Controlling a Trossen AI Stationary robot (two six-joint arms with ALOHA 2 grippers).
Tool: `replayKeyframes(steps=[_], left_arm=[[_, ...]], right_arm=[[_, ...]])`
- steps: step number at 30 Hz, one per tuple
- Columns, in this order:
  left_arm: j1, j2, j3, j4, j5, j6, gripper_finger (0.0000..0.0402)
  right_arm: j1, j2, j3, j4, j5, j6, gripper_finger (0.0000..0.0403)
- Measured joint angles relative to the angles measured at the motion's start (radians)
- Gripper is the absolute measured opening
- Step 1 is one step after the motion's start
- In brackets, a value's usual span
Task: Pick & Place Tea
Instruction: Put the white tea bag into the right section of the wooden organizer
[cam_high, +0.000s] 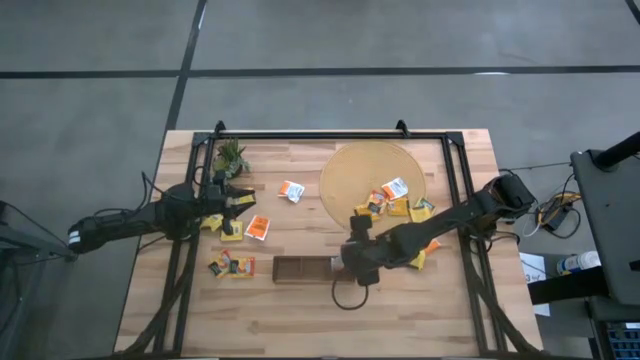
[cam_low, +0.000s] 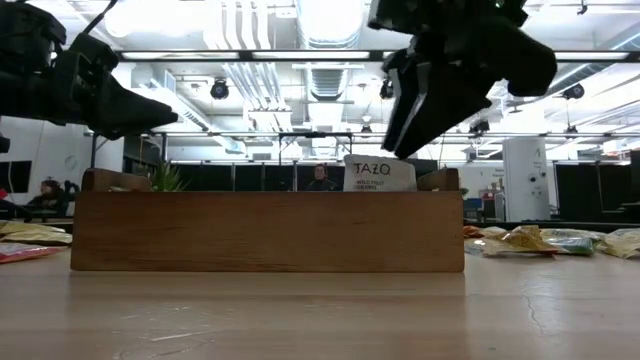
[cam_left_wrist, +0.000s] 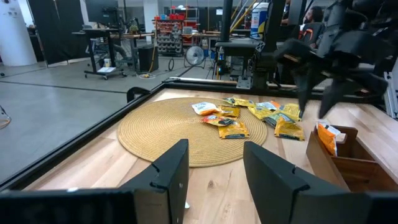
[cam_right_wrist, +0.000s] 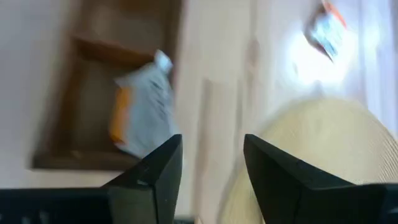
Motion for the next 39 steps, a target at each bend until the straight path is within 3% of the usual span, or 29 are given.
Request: replayKeyframes(steps=[6,13,22,35,39], left_arm=[[0.0,0.0,0.0,0.0,0.0,0.0,0.0147],[0.0,0.0,0.0,0.0,0.0,0.0,0.0147],[0.0,0.0,0.0,0.0,0.0,0.0,0.0147],[0.0,0.002,0.0,0.0,0.0,0.0,0.0147],[0.0,0.002,0.0,0.0,0.0,0.0,0.0147]], right_arm=[[-0.004,-0.008,0.03,-0.176,0.046,0.105,0.0176],[-0.033,-0.072,-0.028,-0.213,0.065,0.157,0.0171],[-0.111,-0.257,-0.212,-0.2,0.258,0.397,0.0173],[-0.393,-0.546,-0.411,-0.187,0.234,0.929,0.0173],[-0.424,-0.549,-0.487,-0.158,0.222,0.954,0.0173]])
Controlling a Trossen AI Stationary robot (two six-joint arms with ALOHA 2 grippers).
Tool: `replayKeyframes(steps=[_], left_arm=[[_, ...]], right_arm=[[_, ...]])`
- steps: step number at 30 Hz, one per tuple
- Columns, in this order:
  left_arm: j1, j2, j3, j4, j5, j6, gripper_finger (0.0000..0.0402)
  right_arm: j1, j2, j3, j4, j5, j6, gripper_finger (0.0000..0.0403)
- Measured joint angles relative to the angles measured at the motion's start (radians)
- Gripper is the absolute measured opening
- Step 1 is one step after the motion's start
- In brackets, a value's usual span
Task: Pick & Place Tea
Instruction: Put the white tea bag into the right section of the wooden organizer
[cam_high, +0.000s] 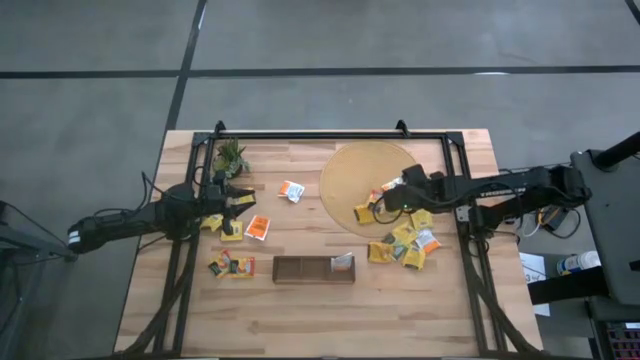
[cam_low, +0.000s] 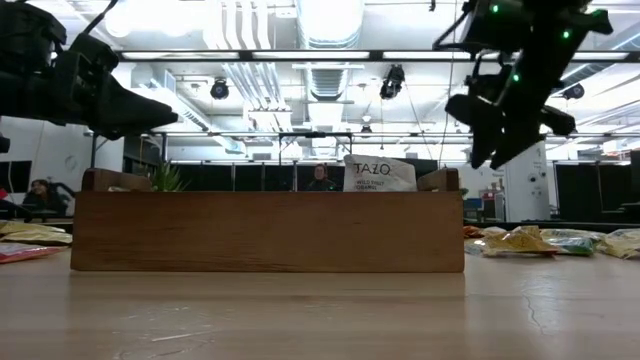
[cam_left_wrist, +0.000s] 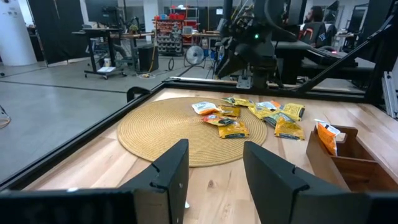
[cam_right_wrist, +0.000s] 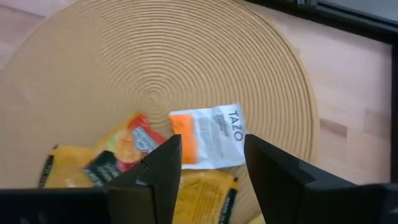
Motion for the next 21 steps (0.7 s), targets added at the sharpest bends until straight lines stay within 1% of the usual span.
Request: replayKeyframes(steps=[4,9,18,21], left_arm=[[0.0,0.0,0.0,0.0,0.0,0.0,0.0147],[0.0,0.0,0.0,0.0,0.0,0.0,0.0147],[0.0,0.0,0.0,0.0,0.0,0.0,0.0147],[0.0,0.0,0.0,0.0,0.0,0.0,0.0147]], right_arm=[[-0.018,-0.002,-0.01,0.004,-0.015,-0.022,0.0173],[-0.08,-0.002,-0.011,0.002,-0.029,0.038,0.0173],[-0.181,0.003,-0.06,0.018,-0.134,0.016,0.0173],[-0.211,0.003,-0.087,0.031,-0.148,0.006,0.0173]])
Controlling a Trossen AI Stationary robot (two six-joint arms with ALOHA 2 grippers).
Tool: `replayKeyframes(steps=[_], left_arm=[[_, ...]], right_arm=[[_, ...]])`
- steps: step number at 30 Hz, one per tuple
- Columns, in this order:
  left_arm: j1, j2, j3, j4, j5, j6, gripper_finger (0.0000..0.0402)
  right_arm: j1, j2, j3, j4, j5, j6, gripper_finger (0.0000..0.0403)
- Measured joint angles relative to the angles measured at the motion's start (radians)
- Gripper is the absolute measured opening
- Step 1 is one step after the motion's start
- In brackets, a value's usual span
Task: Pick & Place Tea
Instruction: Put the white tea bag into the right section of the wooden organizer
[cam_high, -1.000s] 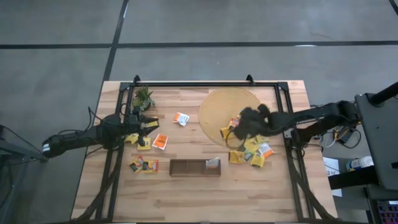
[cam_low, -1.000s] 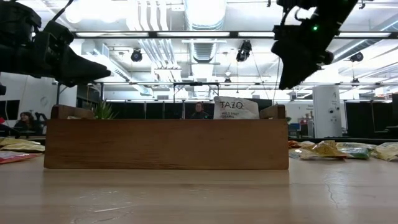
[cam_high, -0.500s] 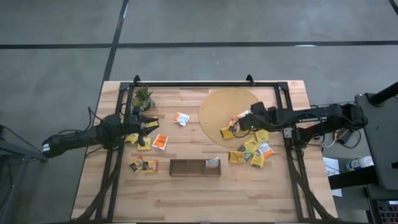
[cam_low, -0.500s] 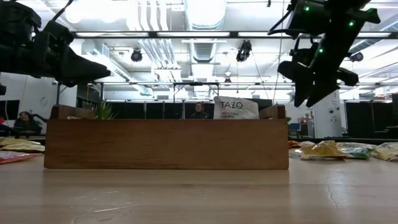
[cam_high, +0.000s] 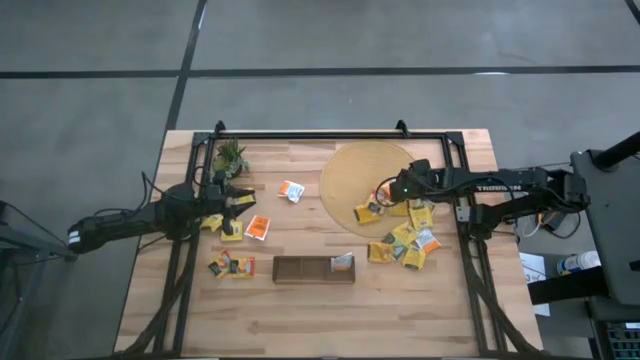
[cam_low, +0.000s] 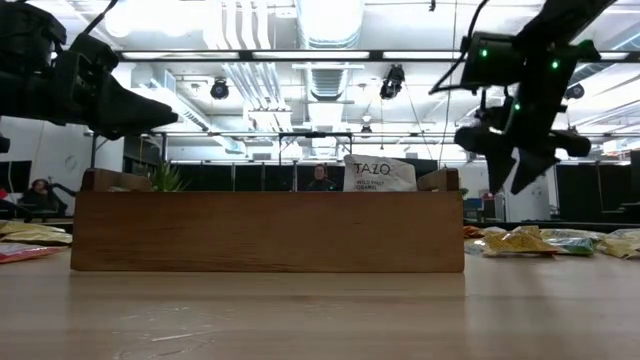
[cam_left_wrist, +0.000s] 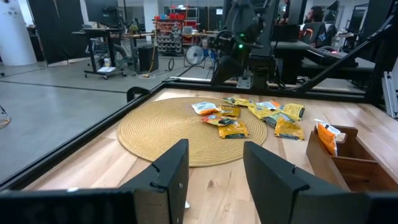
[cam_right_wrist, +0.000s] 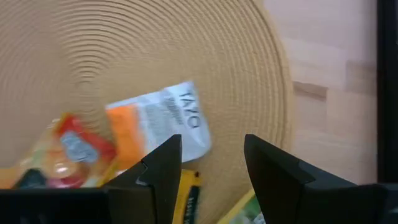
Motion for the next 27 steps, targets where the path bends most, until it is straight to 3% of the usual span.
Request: replayKeyframes(steps=[10,27], left_arm=[[0.0,0.0,0.0,0.0,0.0,0.0,0.0147],[0.0,0.0,0.0,0.0,0.0,0.0,0.0147]], right_arm=[[-0.115,0.001,-0.091,0.271,-0.116,-0.152,0.0173],[-0.187,0.001,-0.164,0.323,-0.168,-0.171,0.0173]])
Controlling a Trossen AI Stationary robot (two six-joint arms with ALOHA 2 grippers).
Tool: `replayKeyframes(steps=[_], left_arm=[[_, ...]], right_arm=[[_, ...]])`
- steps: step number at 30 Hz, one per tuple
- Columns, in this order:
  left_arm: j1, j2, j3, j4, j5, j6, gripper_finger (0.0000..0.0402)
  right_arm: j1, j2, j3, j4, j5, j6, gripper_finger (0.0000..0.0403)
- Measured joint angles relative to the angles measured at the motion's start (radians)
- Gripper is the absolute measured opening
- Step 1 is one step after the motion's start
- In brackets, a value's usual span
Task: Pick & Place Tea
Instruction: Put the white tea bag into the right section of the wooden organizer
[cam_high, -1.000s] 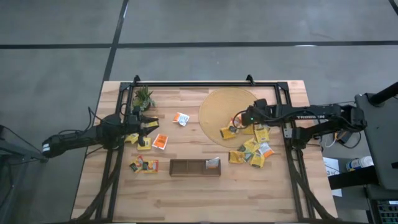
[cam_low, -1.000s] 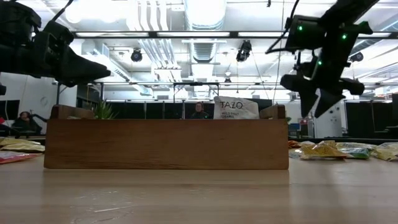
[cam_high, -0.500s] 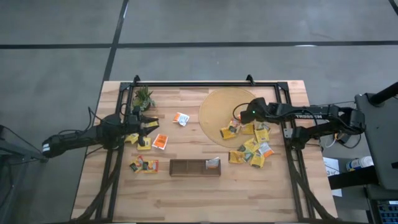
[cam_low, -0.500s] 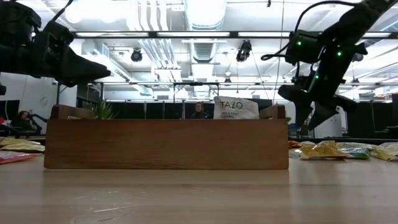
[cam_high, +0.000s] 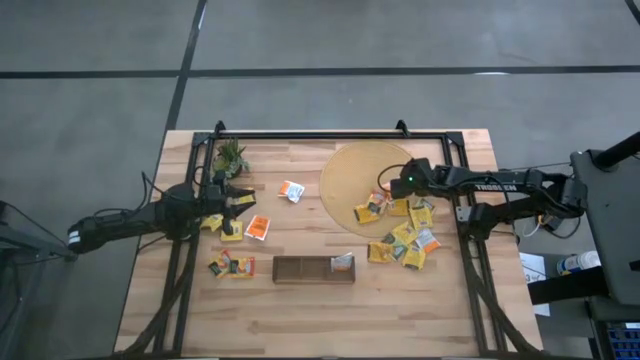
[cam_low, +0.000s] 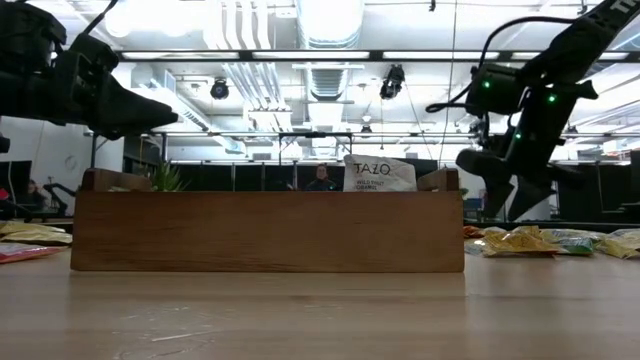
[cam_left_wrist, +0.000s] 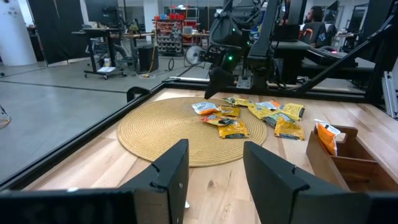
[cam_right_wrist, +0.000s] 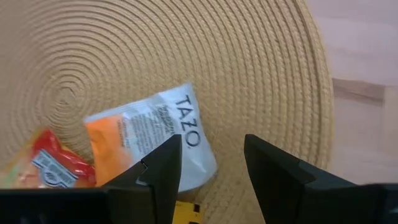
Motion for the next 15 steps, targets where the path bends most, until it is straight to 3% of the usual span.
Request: replayKeyframes(steps=[15], left_arm=[[0.0,0.0,0.0,0.0,0.0,0.0,0.0147]], right_arm=[[-0.001,0.0,-0.007,0.06,-0.016,-0.032,0.0168]])
